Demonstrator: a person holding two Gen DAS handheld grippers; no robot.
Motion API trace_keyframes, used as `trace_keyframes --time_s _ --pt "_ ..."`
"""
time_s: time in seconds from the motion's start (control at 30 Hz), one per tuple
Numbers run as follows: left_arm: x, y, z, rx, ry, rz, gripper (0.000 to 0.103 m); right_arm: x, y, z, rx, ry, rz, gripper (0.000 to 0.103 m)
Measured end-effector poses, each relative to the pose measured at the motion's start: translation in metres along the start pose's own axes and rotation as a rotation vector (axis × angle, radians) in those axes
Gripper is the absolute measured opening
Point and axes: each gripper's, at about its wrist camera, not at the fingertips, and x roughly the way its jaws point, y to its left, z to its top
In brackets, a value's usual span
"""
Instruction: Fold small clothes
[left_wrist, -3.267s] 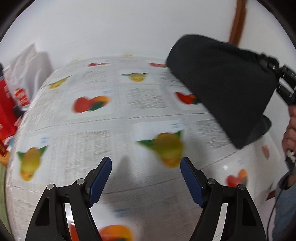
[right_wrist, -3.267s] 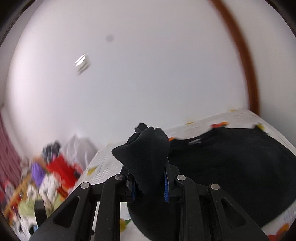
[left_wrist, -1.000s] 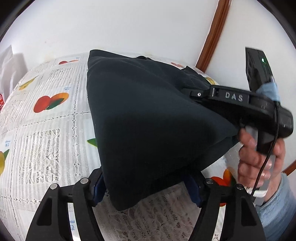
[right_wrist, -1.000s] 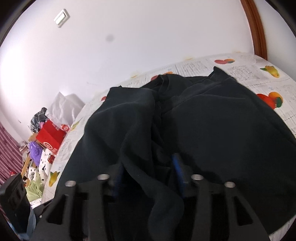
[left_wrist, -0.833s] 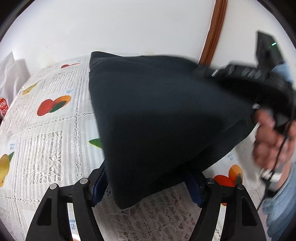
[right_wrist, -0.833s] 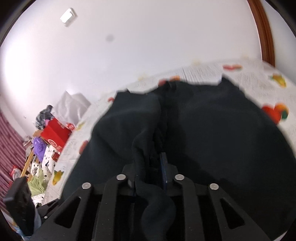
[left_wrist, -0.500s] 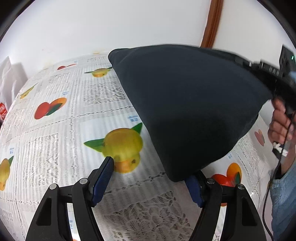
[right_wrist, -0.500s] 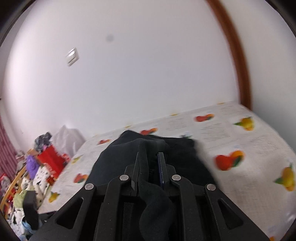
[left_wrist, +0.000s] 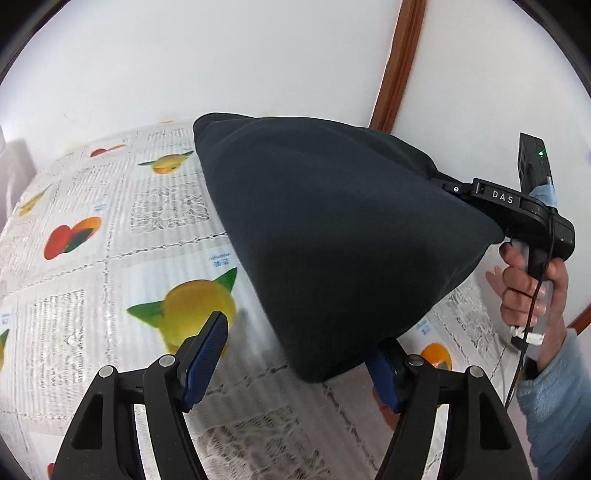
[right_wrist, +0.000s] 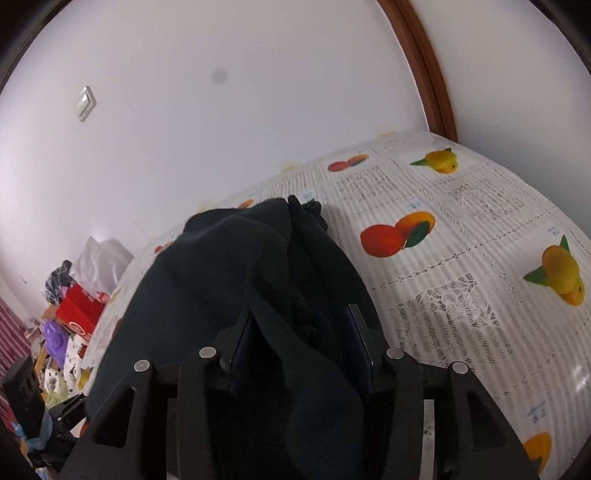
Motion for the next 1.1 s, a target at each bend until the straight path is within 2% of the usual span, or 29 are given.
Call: trace_keyframes --time_s 0.1,0.2,0.27,0.33,0.37,0.43,0.57,0.67,0.8,0.87,0.97,1.03,1.1 --pt "0.01 0.002 0.003 -0.004 0.032 0.028 0.073 -0.002 0.006 0.004 -0.024 -0.007 0.011 0.018" --pt "0.017 0.002 0.004 -0.034 0.047 0.028 0.072 -0.02 0.009 0.008 -0.064 -0.069 0.039 0.014" --pt "0.018 0.0 0.002 -0.018 0.04 0.055 0.073 -0.032 0.001 0.008 -0.024 -0.111 0.077 0.014" --pt "0.02 -0.004 0.002 -0.009 0.034 0.064 0.073 -0.03 -0.004 0.005 -0.017 -0.109 0.042 0.014" --pt "0.021 -0.003 0.002 -0.013 0.036 0.06 0.073 -0.022 -0.007 0.001 -0.023 -0.081 0.015 0.014" --pt "0.016 -0.001 0.0 -0.018 0.041 0.051 0.073 -0.013 -0.012 -0.003 -0.013 -0.03 0.0 0.015" --pt "0.007 0.003 -0.002 -0.005 0.054 0.041 0.072 -0.028 -0.011 0.003 -0.05 -0.017 -0.049 0.033" --pt "-0.015 0.003 -0.006 0.028 0.047 0.019 0.07 -0.046 0.002 0.017 -0.16 -0.014 -0.139 0.034" --pt "-0.051 0.009 -0.004 0.026 -0.021 -0.018 0.07 -0.051 0.019 0.044 -0.293 0.021 -0.226 0.034" --pt "-0.061 0.016 0.006 -0.002 -0.047 -0.035 0.07 -0.046 0.025 0.062 -0.324 0.031 -0.22 0.034" --pt "-0.061 0.025 0.028 -0.019 -0.066 -0.004 0.07 -0.022 0.034 0.088 -0.333 0.082 -0.192 0.036" --pt "-0.056 0.031 0.038 -0.043 -0.064 0.004 0.07 -0.001 0.04 0.101 -0.324 0.13 -0.154 0.041" --pt "-0.038 0.038 0.055 -0.074 -0.048 -0.026 0.07 0.026 0.043 0.111 -0.297 0.193 -0.119 0.048"
